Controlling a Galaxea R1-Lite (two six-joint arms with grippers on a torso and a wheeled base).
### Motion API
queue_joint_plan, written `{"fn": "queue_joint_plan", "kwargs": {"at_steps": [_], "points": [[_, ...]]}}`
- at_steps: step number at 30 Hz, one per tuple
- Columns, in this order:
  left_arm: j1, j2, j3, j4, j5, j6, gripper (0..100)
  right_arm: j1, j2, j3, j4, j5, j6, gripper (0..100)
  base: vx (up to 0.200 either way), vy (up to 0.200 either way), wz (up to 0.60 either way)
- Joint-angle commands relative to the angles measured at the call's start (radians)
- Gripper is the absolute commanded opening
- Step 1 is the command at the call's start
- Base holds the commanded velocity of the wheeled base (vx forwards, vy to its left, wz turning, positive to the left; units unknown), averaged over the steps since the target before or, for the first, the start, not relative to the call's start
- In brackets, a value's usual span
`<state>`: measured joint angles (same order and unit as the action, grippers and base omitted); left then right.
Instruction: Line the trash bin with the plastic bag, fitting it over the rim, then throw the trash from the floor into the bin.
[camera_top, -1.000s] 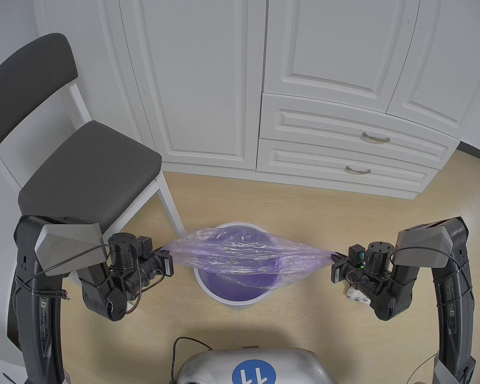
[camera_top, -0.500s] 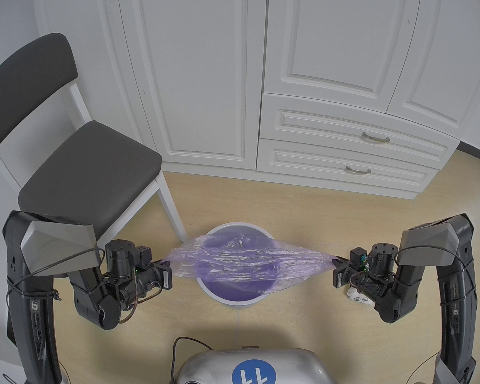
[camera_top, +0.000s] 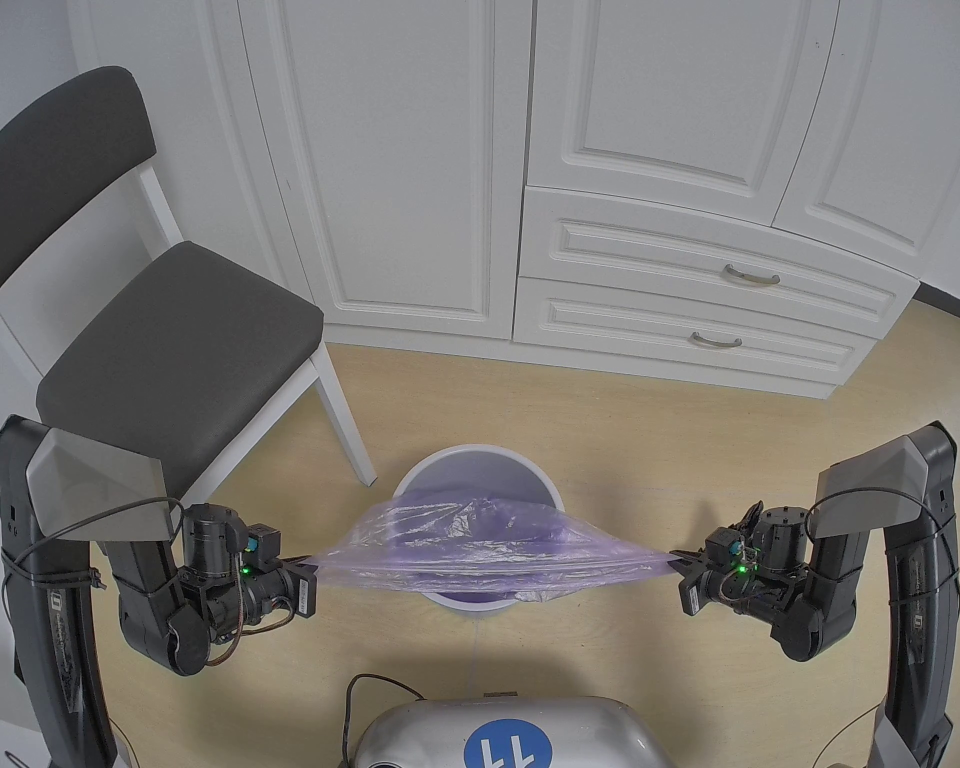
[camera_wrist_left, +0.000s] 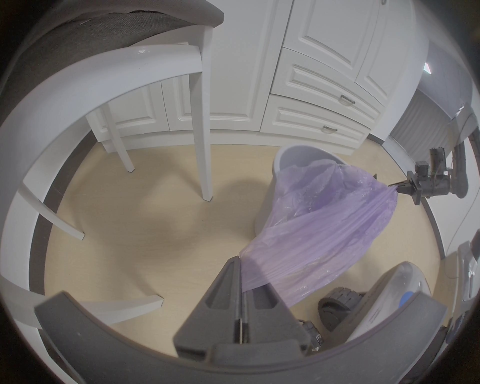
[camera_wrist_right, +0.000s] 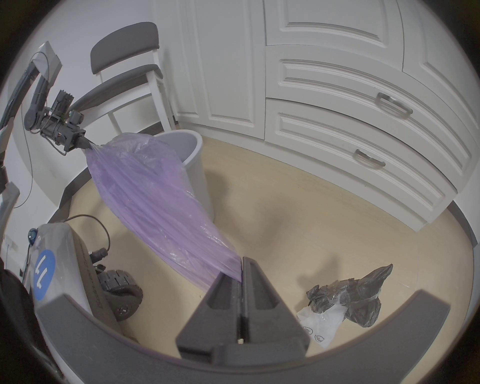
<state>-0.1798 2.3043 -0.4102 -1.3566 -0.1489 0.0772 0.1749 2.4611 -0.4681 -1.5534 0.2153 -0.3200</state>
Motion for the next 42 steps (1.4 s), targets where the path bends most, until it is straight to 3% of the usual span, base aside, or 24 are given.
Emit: {"fn": "queue_joint_plan", "kwargs": {"at_steps": [1,7,22,28,29,32,37,42], "points": [[0.008,0.003,0.031,0.001,-0.018,0.015,0,-0.011,0.007,0.025,-0.017,0.009,-0.017,0,0.0,0.0,0.0],[0.01,0.034,0.05,-0.003,-0.052,0.045,0,0.0,0.026,0.042,-0.017,0.012,-0.037,0,0.0,0.0,0.0],[0.006,0.17,0.044,-0.035,-0.05,0.153,0,0.011,0.049,0.057,-0.017,0.012,-0.073,0,0.0,0.0,0.0],[-0.006,0.264,-0.021,-0.177,0.009,0.141,0,0.011,0.068,-0.012,-0.017,-0.002,-0.065,0,0.0,0.0,0.0],[-0.018,0.274,-0.055,-0.177,0.065,0.128,0,0.009,0.075,-0.043,-0.017,-0.014,-0.062,0,0.0,0.0,0.0],[-0.047,0.276,-0.087,-0.177,0.126,0.072,0,0.011,0.076,-0.078,-0.017,-0.044,-0.042,0,0.0,0.0,0.0],[-0.072,0.267,-0.119,-0.177,0.134,0.021,0,0.02,0.078,-0.13,-0.017,-0.063,0.021,0,0.0,0.0,0.0],[-0.089,0.222,-0.151,-0.177,0.166,-0.054,0,0.028,0.072,-0.207,-0.017,-0.125,0.108,0,0.0,0.0,0.0]]}}
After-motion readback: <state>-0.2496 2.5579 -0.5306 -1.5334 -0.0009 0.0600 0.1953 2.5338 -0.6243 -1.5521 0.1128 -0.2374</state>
